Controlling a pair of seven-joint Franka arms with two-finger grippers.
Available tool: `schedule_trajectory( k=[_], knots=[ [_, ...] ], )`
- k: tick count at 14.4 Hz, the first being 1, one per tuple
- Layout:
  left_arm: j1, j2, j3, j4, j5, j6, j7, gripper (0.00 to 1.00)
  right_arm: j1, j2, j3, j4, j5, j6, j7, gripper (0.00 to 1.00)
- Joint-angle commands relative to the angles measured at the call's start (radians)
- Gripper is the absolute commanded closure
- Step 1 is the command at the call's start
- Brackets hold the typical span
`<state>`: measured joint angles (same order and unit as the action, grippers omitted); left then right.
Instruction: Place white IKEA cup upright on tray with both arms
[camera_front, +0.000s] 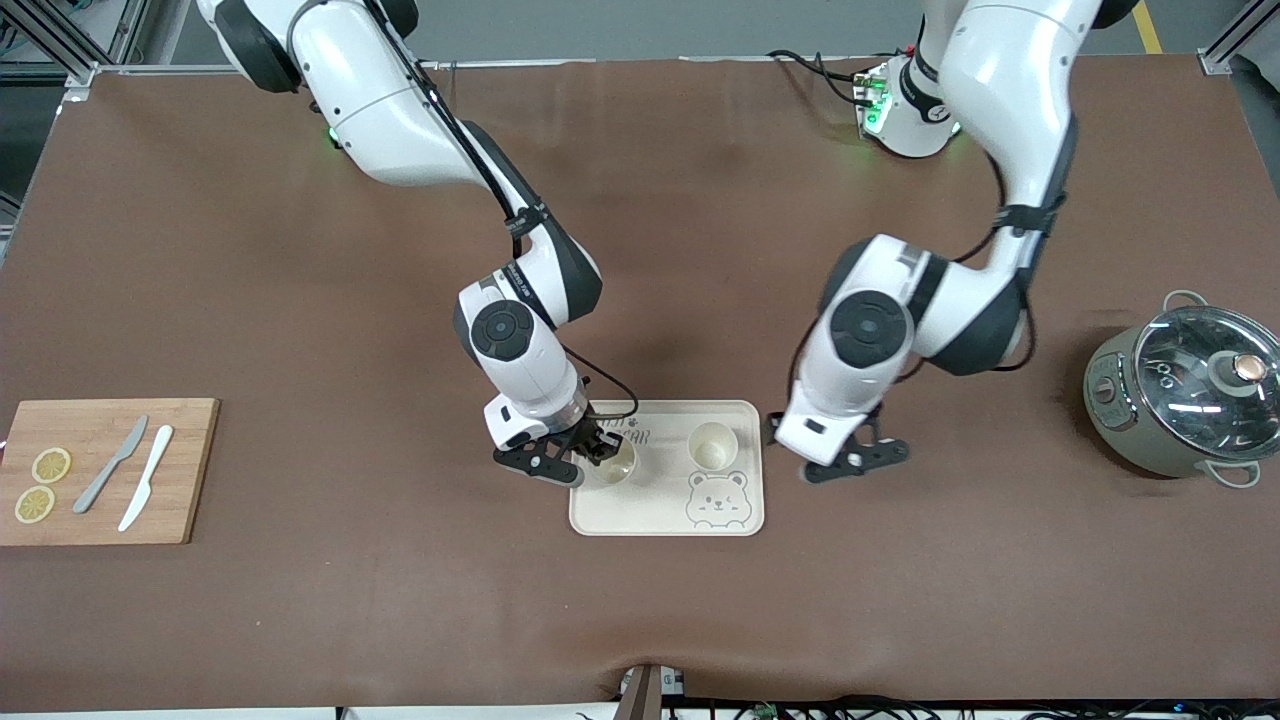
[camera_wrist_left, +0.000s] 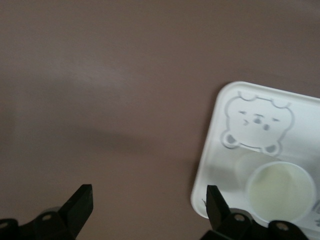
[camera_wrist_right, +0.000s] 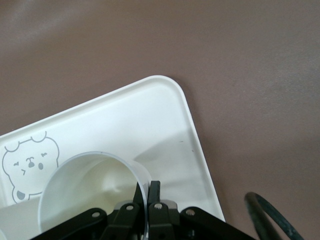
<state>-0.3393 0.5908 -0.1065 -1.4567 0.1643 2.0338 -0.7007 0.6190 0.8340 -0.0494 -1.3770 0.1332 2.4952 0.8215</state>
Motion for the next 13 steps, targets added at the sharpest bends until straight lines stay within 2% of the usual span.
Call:
schedule_trajectory(
  k=[1,5,7,8,9,10,13],
  knots=[
    [0.078,-0.011,0.001,-0.014,-0.019,-0.017,0.123,0.00,0.022,0.033,-0.013,0.032,-0.014,0.022,0.047,1.00],
    [0.184,-0.017,-0.004,-0.020,-0.020,-0.032,0.272,0.00,0.030,0.046,-0.013,0.027,-0.020,0.047,0.056,1.00],
    [0.221,-0.057,-0.005,-0.022,-0.020,-0.131,0.367,0.00,0.030,0.048,-0.013,0.027,-0.020,0.047,0.056,0.98],
    [0.246,-0.083,-0.007,-0.027,-0.020,-0.154,0.406,0.00,0.030,0.048,-0.013,0.027,-0.020,0.048,0.057,0.72],
    [0.255,-0.103,-0.007,-0.030,-0.020,-0.181,0.432,0.00,0.030,0.048,-0.015,0.027,-0.020,0.047,0.056,0.32],
    [0.263,-0.117,-0.007,-0.030,-0.020,-0.202,0.422,0.00,0.030,0.048,-0.015,0.027,-0.020,0.047,0.056,0.00],
    [0.281,-0.160,-0.009,-0.054,-0.023,-0.204,0.411,0.00,0.025,0.040,-0.015,0.029,-0.033,0.042,0.048,0.00]
  ],
)
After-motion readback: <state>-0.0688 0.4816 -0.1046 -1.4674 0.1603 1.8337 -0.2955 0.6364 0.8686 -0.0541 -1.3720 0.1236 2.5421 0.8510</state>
